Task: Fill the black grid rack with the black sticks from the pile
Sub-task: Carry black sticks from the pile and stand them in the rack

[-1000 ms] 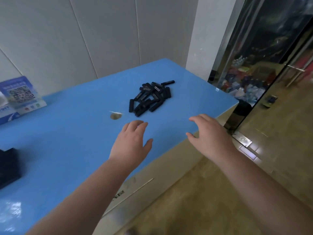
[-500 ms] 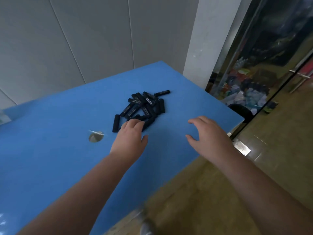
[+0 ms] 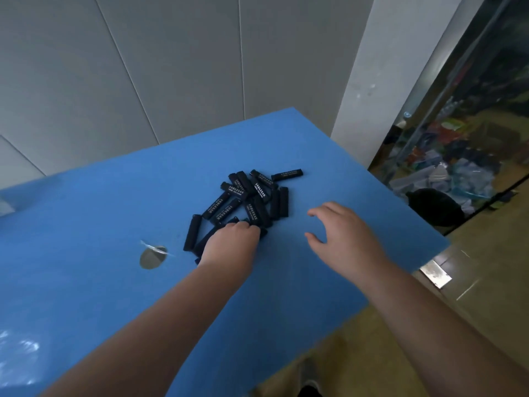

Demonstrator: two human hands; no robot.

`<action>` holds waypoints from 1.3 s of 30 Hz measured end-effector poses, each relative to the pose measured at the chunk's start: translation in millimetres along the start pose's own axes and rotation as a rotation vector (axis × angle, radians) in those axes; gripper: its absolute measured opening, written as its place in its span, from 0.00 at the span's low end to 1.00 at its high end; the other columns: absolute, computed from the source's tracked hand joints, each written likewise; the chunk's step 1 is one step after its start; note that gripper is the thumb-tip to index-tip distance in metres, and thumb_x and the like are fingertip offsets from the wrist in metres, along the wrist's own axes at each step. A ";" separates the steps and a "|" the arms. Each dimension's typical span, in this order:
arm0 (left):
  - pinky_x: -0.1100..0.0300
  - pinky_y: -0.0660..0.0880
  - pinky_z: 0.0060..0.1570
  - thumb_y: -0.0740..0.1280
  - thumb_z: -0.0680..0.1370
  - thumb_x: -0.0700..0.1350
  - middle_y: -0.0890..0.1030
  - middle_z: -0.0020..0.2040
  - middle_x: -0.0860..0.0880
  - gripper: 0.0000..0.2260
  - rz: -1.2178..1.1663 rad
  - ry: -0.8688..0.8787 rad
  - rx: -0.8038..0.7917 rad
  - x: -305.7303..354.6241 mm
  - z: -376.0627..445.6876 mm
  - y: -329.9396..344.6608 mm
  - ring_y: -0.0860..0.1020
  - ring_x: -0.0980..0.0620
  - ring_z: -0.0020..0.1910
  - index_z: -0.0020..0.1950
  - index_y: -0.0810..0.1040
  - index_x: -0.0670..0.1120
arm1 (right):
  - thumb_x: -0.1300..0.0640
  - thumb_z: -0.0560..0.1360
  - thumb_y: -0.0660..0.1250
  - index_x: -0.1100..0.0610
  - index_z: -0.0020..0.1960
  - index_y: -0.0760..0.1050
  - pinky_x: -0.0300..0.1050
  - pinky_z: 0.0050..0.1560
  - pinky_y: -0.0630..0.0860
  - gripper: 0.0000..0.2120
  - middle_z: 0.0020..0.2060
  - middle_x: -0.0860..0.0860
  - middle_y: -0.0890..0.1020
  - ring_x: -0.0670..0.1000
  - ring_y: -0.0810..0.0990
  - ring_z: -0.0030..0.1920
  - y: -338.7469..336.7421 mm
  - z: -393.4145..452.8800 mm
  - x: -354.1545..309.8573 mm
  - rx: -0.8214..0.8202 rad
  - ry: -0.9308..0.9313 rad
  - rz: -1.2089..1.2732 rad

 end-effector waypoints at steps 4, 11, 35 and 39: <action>0.52 0.78 0.43 0.61 0.74 0.41 0.78 0.47 0.53 0.12 -0.160 -0.091 0.020 -4.5 5.4 -4.9 0.77 0.49 0.46 0.54 0.77 0.51 | 0.49 0.78 0.67 0.53 0.66 0.75 0.48 0.58 0.75 0.18 0.59 0.46 0.76 0.51 0.74 0.62 9.3 26.7 9.9 -0.064 -0.043 0.032; 0.71 0.76 0.36 0.70 0.76 0.41 0.85 0.42 0.56 0.08 -1.079 -0.399 0.155 -4.8 9.8 -26.2 0.83 0.59 0.39 0.52 0.82 0.53 | 0.50 0.77 0.67 0.52 0.61 0.78 0.46 0.52 0.76 0.14 0.55 0.48 0.78 0.52 0.79 0.55 27.4 83.6 4.0 -0.123 -0.094 0.125; 0.47 0.79 0.58 0.71 0.77 0.38 0.86 0.47 0.47 0.08 -1.497 -0.548 0.320 13.3 15.2 -29.9 0.84 0.46 0.50 0.52 0.83 0.50 | 0.61 0.71 0.69 0.54 0.47 0.83 0.53 0.53 0.82 0.08 0.40 0.47 0.87 0.50 0.86 0.44 18.9 101.3 49.0 -0.290 0.144 0.774; 0.47 0.79 0.58 0.70 0.77 0.37 0.86 0.48 0.45 0.08 -1.508 -0.565 0.369 16.9 4.9 -30.1 0.84 0.45 0.51 0.52 0.82 0.48 | 0.59 0.69 0.67 0.54 0.48 0.84 0.58 0.59 0.80 0.10 0.44 0.49 0.87 0.54 0.86 0.50 9.9 90.7 34.2 -0.385 0.152 1.001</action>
Point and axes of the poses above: each hand's wrist, its own z-axis towards the middle knuckle, its own y-axis out of the palm, x = y × z, the point moved 4 cm from there along z, towards the middle knuckle
